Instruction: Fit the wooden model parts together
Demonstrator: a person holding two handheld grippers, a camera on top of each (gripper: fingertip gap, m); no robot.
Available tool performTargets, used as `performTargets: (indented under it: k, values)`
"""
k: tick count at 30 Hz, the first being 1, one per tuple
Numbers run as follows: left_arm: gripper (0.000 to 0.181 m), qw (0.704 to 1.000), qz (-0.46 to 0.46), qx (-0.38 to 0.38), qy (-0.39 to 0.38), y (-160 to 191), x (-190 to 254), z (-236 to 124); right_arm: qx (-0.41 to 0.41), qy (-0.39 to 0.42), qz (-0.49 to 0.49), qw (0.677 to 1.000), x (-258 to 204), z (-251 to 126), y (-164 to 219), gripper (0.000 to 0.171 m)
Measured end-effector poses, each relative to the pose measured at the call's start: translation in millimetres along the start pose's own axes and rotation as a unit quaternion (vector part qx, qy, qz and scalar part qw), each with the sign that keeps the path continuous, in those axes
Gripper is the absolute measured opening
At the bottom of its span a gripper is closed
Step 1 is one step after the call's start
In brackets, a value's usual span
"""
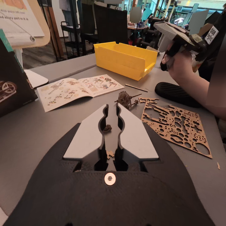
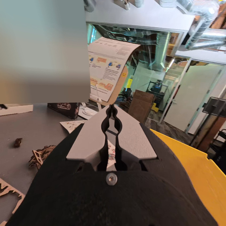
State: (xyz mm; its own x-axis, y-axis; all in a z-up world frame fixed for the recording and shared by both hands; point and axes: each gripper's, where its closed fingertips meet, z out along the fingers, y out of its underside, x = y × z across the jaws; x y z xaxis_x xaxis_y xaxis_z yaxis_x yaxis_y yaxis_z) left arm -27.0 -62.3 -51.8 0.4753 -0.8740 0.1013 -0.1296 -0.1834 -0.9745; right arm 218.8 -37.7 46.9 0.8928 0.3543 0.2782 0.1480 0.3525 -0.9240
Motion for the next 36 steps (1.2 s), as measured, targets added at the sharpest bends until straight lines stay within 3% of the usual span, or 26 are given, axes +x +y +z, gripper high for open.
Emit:
performTargets:
  k: [5, 10, 14, 17, 23, 27, 36]
  values:
    - [0.000, 0.991, -0.101, 0.065, 0.060, -13, 9, -11, -0.006, -0.020, 0.021, 1.000, -3, 3, 5, 0.000]
    - [0.000, 0.985, -0.135, 0.065, 0.088, -13, 9, -14, -0.004, -0.068, -0.049, 0.996, -29, 6, 9, 0.000]
    - [0.000, 0.986, -0.128, 0.063, 0.081, -12, 7, -15, -0.034, -0.070, -0.109, 0.991, -41, 11, 24, 0.008]
    - [0.000, 0.991, -0.103, 0.067, 0.057, -14, 2, -18, -0.053, -0.077, -0.093, 0.991, -42, 14, 34, 0.013]
    - [0.002, 0.993, -0.085, 0.076, 0.037, -18, -1, -21, -0.047, -0.057, -0.104, 0.992, -32, 13, 34, 0.000]
    - [0.003, 0.993, -0.085, 0.077, 0.031, -19, -2, -22, -0.085, -0.036, -0.143, 0.985, -24, 13, 46, 0.000]
    - [0.003, 0.993, -0.088, 0.074, 0.007, -17, -11, -24, -0.115, -0.041, -0.093, 0.988, -20, 15, 59, 0.000]
